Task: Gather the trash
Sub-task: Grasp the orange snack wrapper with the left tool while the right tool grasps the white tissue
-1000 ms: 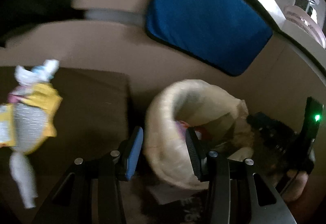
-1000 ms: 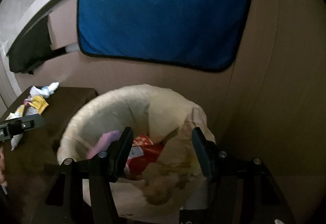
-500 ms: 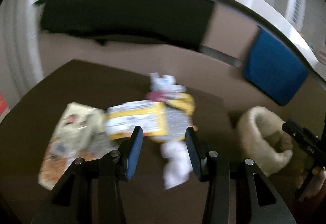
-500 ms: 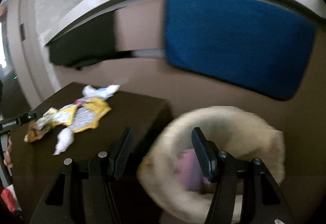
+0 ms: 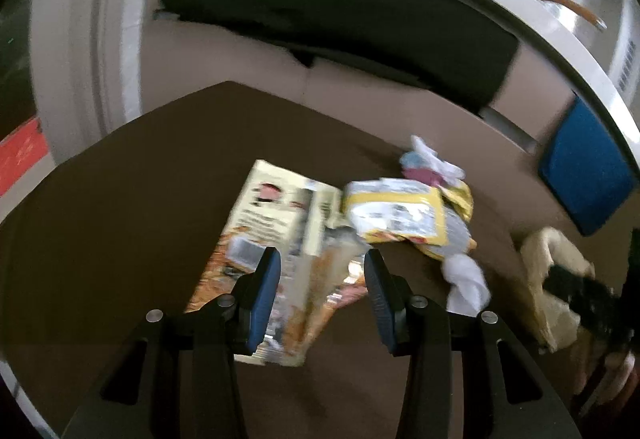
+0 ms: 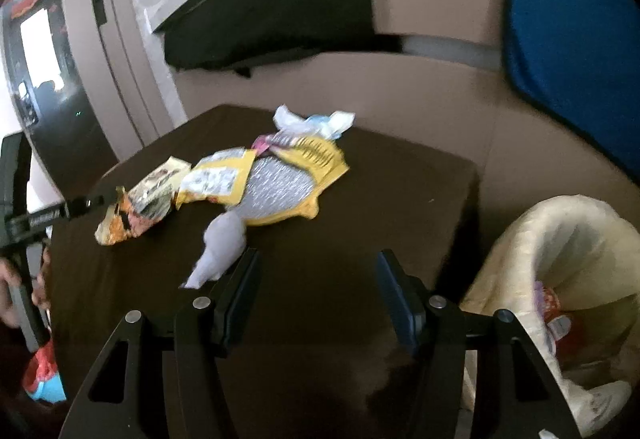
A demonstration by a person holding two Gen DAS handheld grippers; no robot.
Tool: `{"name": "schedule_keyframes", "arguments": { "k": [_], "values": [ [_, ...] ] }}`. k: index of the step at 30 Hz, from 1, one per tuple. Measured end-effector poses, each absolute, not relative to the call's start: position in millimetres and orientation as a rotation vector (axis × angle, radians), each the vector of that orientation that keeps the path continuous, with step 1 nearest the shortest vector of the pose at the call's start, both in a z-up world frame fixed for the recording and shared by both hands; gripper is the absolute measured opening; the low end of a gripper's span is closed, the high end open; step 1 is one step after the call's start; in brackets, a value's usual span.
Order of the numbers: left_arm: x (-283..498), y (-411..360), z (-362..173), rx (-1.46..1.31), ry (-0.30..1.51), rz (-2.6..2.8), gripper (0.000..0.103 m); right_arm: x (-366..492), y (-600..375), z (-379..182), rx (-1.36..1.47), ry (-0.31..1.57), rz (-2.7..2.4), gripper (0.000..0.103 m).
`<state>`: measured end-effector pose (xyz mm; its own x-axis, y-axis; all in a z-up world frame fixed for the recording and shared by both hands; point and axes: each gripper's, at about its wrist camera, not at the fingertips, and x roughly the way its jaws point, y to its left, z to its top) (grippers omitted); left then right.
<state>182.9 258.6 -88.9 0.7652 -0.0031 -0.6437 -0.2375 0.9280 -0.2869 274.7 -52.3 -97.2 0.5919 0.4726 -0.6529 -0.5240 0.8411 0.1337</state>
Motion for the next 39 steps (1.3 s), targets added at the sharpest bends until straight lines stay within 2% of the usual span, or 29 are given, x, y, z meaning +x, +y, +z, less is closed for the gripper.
{"name": "schedule_keyframes", "arguments": {
  "k": [6, 10, 24, 31, 32, 34, 35, 36, 39],
  "values": [
    [195.9, 295.8, -106.8, -0.461, 0.729, 0.197, 0.045, 276.3, -44.2, -112.4, -0.095, 0.783, 0.59, 0.056],
    [210.2, 306.6, -120.6, -0.496, 0.78, 0.185, 0.051, 279.6, -45.9, -117.9, -0.066, 0.806, 0.594, 0.056],
    [235.2, 270.5, -126.3, -0.271, 0.861, 0.206, 0.054, 282.5, -17.8, -126.9, -0.029, 0.845, 0.678, 0.056],
    [227.9, 278.9, -126.8, -0.345, 0.839, 0.154, 0.054, 296.7, 28.9, -121.8, -0.081, 0.83, 0.7, 0.056],
    [226.9, 279.8, -126.9, -0.348, 0.838, 0.146, 0.054, 300.9, 32.7, -124.7, -0.078, 0.846, 0.71, 0.055],
    [225.9, 280.5, -127.4, -0.352, 0.838, 0.127, 0.055, 309.2, 40.9, -131.7, -0.071, 0.89, 0.725, 0.036],
    [225.4, 281.1, -127.6, -0.352, 0.839, 0.119, 0.055, 311.8, 44.2, -135.0, -0.071, 0.909, 0.73, 0.021],
    [225.4, 280.7, -127.5, -0.351, 0.839, 0.115, 0.056, 312.7, 45.6, -136.6, -0.072, 0.916, 0.731, 0.015],
    [225.0, 277.8, -127.0, -0.337, 0.843, 0.118, 0.056, 306.6, 40.1, -132.0, -0.076, 0.879, 0.747, 0.013]
  ]
}}
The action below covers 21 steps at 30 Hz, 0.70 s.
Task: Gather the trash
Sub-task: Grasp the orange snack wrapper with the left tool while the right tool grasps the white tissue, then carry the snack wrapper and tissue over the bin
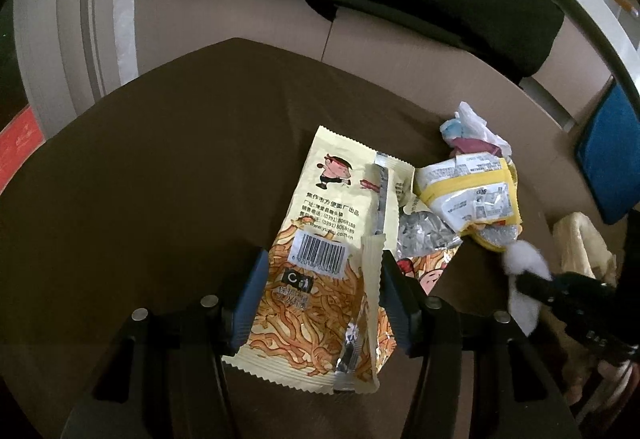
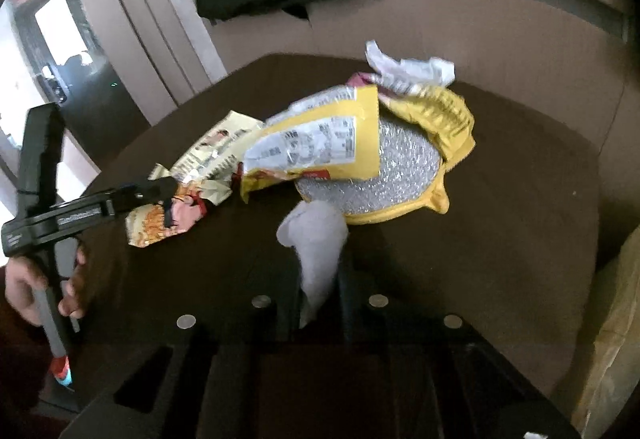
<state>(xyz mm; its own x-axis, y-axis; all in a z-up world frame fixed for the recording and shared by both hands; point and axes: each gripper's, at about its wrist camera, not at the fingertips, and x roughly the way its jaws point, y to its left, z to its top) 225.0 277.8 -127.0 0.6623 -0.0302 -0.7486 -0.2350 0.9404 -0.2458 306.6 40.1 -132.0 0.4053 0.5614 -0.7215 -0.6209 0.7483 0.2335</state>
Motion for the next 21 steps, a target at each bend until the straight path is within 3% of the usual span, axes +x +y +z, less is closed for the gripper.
{"name": "schedule_keyframes", "arguments": {
  "k": [8, 10, 13, 21],
  "values": [
    [234.0, 255.4, -129.0, -0.215, 0.879, 0.138, 0.057, 294.2, -1.5, -135.2, -0.117, 0.871, 0.644, 0.014],
    [232.9, 256.3, -128.8, -0.248, 0.875, 0.113, 0.031, 292.9, -9.8, -139.2, -0.088, 0.876, 0.647, 0.014],
    [231.2, 257.7, -129.9, -0.32, 0.888, 0.07, 0.006, 290.2, -12.2, -139.4, -0.073, 0.882, 0.649, 0.016],
    [209.6, 247.8, -114.5, -0.314, 0.813, 0.071, 0.002, 289.3, -10.1, -141.3, -0.064, 0.882, 0.665, 0.022]
  ]
}}
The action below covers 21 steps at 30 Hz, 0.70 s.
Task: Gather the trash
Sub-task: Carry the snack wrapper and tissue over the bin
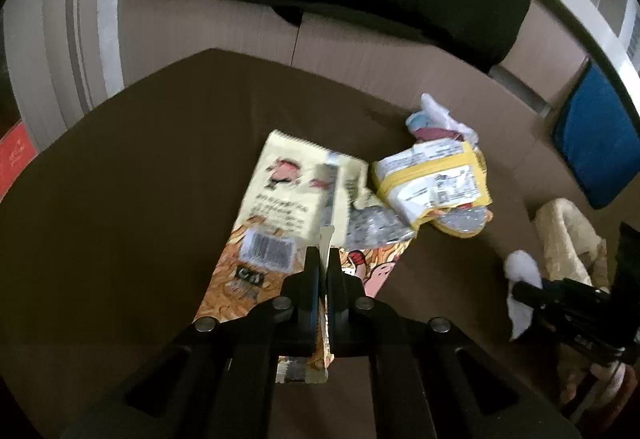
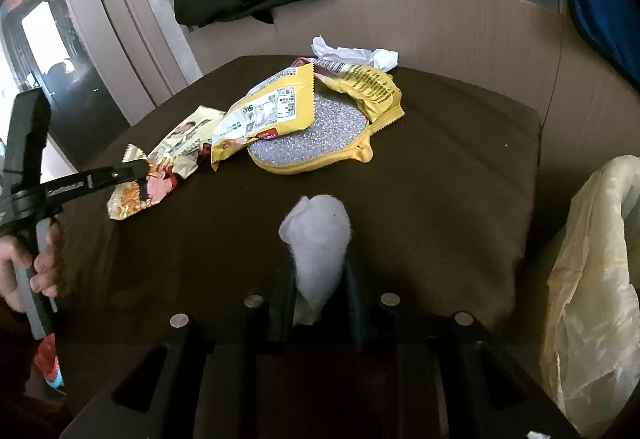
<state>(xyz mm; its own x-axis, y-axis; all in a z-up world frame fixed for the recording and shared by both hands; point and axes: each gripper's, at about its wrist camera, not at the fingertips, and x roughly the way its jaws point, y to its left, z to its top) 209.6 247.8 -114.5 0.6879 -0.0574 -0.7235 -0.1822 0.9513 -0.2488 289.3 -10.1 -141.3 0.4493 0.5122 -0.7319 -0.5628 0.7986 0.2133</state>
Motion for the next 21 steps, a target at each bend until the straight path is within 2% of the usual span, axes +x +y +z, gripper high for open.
{"name": "schedule_keyframes", "arguments": {
  "k": [2, 7, 21],
  "values": [
    [204.4, 248.0, -110.2, -0.326, 0.799, 0.074, 0.002, 290.3, -9.7, -141.8, -0.063, 0.883, 0.667, 0.022],
    [194.1, 243.8, -89.1, -0.329, 0.759, 0.061, 0.002, 282.6, -9.7, -130.1, -0.084, 0.837, 0.684, 0.013],
    [171.1, 170.2, 3.8, -0.211, 0.519, -0.017, 0.002, 255.3, -63.9, -55.3, -0.052, 0.639, 0.606, 0.013]
  ]
}}
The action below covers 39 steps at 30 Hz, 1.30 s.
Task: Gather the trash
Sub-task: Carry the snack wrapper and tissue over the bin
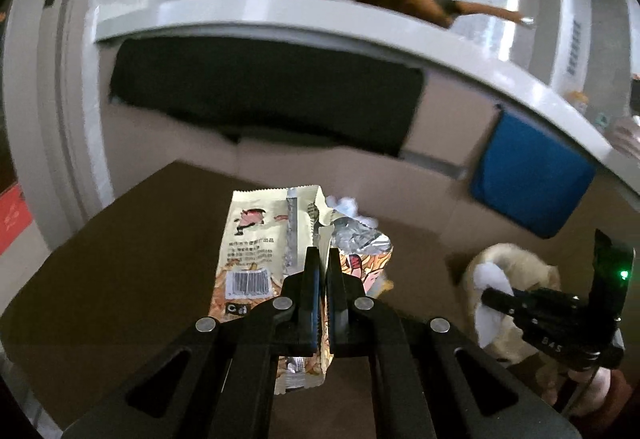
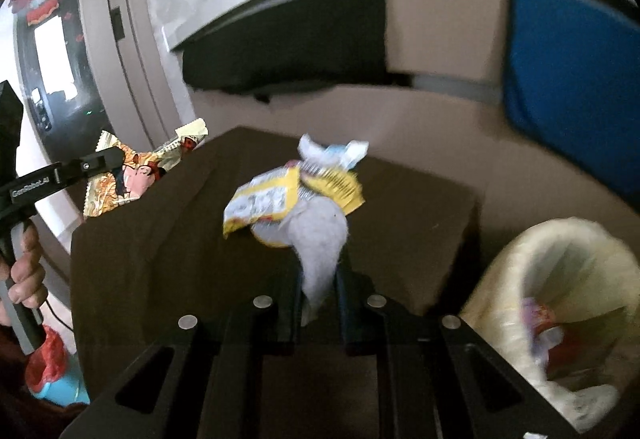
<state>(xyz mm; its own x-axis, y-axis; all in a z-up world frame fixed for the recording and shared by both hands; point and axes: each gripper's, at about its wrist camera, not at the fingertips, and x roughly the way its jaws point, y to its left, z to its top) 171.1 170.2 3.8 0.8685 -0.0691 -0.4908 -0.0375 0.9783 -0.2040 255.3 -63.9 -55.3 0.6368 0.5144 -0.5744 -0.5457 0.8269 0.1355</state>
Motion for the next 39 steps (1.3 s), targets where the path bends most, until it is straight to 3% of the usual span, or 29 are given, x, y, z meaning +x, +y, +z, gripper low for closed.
{"name": "schedule_keyframes", "arguments": {
  "k": [11, 18, 25, 39],
  "values": [
    [180.1, 50.8, 74.9, -0.138, 0.374, -0.267, 0.002, 223.0, -162.4, 27.2, -0.036, 0.426, 0.408, 0.013],
    [195.4, -23.9, 90.0, -0.158, 0.345, -0.437, 0.002, 202.7, -236.6, 60.5, -0.024, 0.347, 0.243, 0.013],
    [219.1, -84.1, 74.6, -0.142, 0.418, -0.515, 0.002, 199.1, -286.3, 58.6, -0.014, 0.352, 0.134, 0.013],
    [265.0, -125.4, 2.9, -0.197, 0.617, -0.612, 0.002, 221.6, -324.2, 0.4, 0.053, 0.463, 0.093, 0.013]
  ]
}}
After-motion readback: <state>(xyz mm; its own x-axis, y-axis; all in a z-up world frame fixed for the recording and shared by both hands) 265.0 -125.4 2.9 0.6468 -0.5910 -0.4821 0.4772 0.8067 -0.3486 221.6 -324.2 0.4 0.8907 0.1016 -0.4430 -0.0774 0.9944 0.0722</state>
